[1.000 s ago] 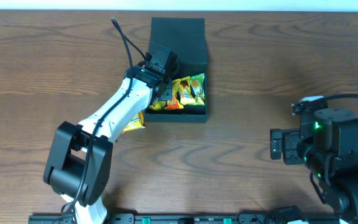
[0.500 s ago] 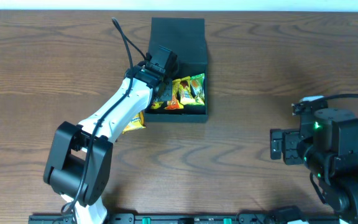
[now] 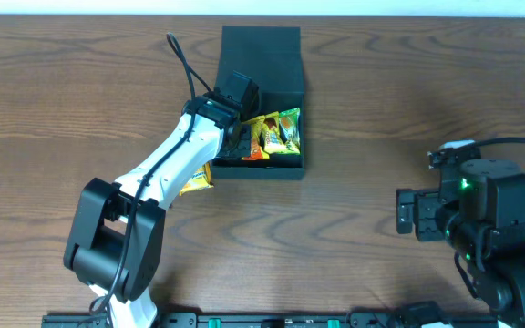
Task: Pack container
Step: 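Release the Apollo packet inside the box beside the Julie's packet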
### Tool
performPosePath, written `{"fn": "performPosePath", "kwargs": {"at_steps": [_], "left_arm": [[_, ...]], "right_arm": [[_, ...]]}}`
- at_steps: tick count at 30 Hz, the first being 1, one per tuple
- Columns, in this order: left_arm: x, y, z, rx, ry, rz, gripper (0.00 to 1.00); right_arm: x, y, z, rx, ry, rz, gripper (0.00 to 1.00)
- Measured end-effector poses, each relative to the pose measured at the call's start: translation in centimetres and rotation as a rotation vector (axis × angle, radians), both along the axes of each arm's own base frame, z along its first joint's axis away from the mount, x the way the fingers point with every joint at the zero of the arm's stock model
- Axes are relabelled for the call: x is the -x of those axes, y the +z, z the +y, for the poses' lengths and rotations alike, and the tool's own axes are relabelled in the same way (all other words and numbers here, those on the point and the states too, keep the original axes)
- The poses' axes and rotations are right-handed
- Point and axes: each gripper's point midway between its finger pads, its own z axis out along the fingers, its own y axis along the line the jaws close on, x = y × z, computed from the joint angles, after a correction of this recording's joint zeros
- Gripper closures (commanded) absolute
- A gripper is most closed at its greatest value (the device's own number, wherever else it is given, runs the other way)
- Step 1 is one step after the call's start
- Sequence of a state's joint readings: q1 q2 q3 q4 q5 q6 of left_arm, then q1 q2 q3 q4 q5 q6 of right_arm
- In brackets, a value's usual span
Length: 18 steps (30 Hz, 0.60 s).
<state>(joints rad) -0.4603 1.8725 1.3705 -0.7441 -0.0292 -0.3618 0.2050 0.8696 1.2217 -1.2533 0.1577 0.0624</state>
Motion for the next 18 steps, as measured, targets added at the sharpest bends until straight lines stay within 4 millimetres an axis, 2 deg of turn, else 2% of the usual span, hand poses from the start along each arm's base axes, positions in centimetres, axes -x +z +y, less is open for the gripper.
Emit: {"fn": "performPosePath", "kwargs": {"at_steps": [6, 14, 18], "left_arm": [[-0.1, -0.1, 0.0, 0.001, -0.001, -0.003, 0.94], [-0.7, -1.2, -0.4, 0.0, -0.013, -0.007, 0.95], [-0.4, -2.7, -0.3, -0.02, -0.024, 0.028, 0.95]], "right_arm": [[0.0, 0.0, 0.0, 0.0, 0.0, 0.0, 0.01], [0.0, 0.0, 0.0, 0.0, 0.0, 0.0, 0.01], [0.0, 0.0, 0.0, 0.0, 0.0, 0.0, 0.01]]}}
